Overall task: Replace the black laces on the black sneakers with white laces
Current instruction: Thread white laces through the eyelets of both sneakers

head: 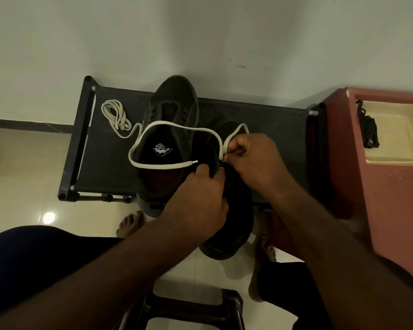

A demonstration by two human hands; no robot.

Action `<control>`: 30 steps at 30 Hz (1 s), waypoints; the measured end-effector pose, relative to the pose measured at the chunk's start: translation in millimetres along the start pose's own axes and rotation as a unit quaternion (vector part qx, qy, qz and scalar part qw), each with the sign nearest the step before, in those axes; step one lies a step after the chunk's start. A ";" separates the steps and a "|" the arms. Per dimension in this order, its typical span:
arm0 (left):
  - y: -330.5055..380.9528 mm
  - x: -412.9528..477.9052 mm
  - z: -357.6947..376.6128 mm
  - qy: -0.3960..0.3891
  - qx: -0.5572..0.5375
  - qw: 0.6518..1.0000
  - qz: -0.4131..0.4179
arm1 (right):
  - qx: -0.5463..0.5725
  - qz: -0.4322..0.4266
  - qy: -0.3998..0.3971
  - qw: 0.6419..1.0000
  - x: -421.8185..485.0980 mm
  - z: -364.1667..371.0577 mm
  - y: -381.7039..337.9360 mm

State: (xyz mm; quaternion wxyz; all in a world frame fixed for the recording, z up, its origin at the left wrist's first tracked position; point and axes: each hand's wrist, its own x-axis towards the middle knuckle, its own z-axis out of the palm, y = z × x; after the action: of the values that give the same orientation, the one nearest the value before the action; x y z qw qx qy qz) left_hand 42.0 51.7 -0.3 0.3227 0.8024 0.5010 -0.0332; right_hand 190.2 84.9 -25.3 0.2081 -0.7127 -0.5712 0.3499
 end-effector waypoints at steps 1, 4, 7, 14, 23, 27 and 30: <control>-0.6 0.1 0.5 0.000 0.000 1.000 0.001 | -0.005 -0.002 0.004 1.000 -0.4 1.2 -0.3; -2.1 -0.6 1.1 0.003 0.005 1.000 0.003 | 0.005 0.010 -0.005 1.000 -0.1 1.5 -2.6; -2.6 -2.0 2.3 0.002 0.003 1.000 -0.002 | 0.040 0.040 -0.028 0.998 3.0 -2.2 -2.8; 0.1 -2.8 3.5 0.005 0.009 1.000 -0.009 | 0.107 0.101 -0.058 0.987 6.1 -11.2 -4.6; 1.0 -6.4 4.7 -0.001 0.018 1.000 0.001 | 0.011 0.087 -0.078 0.993 12.0 -12.9 -15.8; -2.2 -5.7 6.7 0.002 0.010 1.000 -0.006 | -0.089 0.068 -0.098 0.989 21.8 -8.0 -26.7; -5.3 -7.2 7.0 0.006 -0.005 1.000 -0.005 | -0.154 0.062 -0.126 0.978 20.8 -8.4 -34.8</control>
State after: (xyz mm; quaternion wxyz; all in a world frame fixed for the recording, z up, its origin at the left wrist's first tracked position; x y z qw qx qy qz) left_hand 36.0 43.7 -5.7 0.3241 0.7981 0.5072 -0.0278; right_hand 175.2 114.8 -0.8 0.0002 -0.7203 -0.5949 0.3567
